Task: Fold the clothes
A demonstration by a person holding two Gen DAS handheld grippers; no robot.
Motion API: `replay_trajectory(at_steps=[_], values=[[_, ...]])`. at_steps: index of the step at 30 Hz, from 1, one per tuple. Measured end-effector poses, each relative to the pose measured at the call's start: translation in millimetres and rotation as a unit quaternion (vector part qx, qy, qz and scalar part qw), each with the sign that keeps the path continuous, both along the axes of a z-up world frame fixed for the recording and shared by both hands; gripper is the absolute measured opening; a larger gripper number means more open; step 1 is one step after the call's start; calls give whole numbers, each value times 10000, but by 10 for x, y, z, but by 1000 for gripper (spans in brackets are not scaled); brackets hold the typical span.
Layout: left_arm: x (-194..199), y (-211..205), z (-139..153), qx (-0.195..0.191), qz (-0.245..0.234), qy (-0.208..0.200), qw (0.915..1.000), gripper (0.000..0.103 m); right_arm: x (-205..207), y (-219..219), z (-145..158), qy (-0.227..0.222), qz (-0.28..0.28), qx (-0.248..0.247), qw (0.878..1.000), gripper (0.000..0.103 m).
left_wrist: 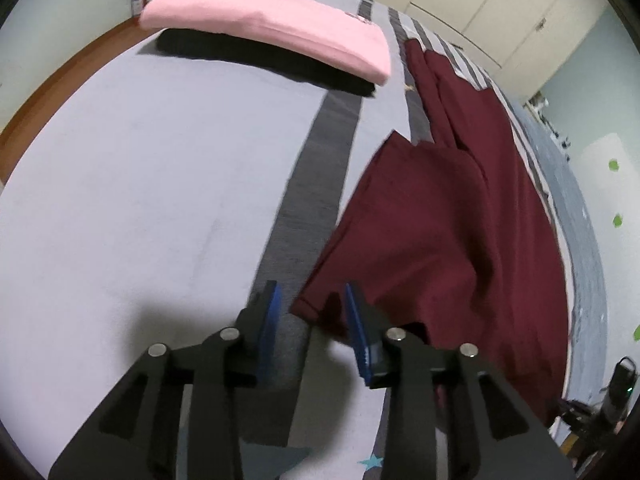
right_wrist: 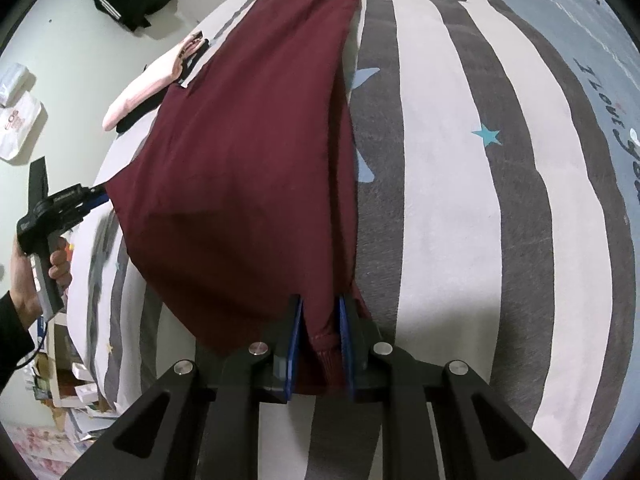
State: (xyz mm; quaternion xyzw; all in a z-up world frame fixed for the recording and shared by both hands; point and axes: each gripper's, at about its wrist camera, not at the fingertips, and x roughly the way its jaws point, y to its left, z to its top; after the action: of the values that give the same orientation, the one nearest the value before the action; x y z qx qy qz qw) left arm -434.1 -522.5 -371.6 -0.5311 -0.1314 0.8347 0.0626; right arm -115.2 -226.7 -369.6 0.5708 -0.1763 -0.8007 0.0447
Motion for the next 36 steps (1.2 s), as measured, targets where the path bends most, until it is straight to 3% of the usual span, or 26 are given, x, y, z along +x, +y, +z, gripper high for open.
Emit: replay_trajectory(at_steps=[3,6,8,16,20,25,29,36], values=[[-26,106,-50,-184,-222,-5,9996,30,2,6,-6,1,-21,1,10000,16],[-39,146,-75,-323,-400,-14,9987,6,-7,-17,-19,-1,-48,-2,10000,16],[-38,129,-66,-363,-445,10,9984,4,-1,-22,-24,7,-28,-2,10000,16],[-45,-147,25,-507,-222,114,9984,2,-14,-38,-38,-28,-6,34,10000,16],[-20,-60,-44,-744,-439,58,9962,2,-53,-61,-68,-62,-1,26,10000,16],[52,-124,55,-651,-43,166,9977,9,-95,-120,-49,-58,25,75,10000,17],[126,-193,226,-878,239,324,9953,10,-35,-122,78,7,4,133,9999,23],[-115,83,353,-267,-214,386,9987,10,86,-118,400,126,-168,347,9992,23]])
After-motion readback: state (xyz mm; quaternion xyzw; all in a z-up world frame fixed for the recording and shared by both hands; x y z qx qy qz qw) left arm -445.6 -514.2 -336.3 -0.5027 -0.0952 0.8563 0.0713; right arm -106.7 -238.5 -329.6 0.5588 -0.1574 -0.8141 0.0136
